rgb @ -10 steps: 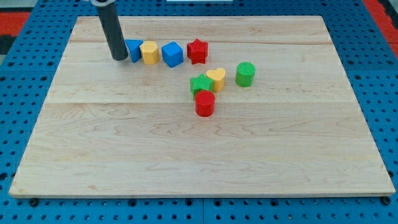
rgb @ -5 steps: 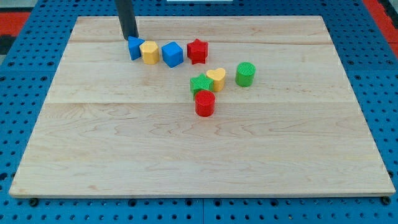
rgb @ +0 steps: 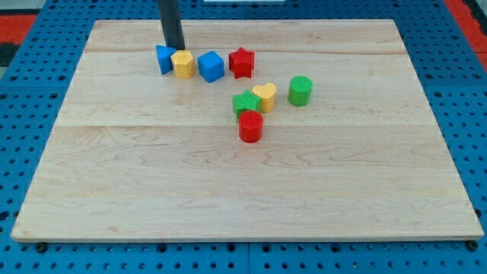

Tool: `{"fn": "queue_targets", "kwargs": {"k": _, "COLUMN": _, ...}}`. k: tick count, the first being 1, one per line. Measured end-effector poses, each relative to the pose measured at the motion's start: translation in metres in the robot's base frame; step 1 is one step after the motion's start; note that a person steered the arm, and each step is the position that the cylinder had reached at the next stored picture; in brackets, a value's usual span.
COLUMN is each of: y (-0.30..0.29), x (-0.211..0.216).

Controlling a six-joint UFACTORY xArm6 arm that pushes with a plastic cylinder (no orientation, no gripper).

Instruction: Place the arm right to the green circle

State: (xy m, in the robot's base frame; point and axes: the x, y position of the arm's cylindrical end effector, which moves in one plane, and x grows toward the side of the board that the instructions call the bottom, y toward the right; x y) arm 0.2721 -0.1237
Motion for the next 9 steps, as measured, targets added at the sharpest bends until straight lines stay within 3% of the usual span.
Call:
{"fn": "queue_targets", "kwargs": {"k": 7, "y": -0.022, "x": 0.002}}
{"fn": "queue_targets", "kwargs": {"k": 9, "y": 0.03, "x": -0.039}}
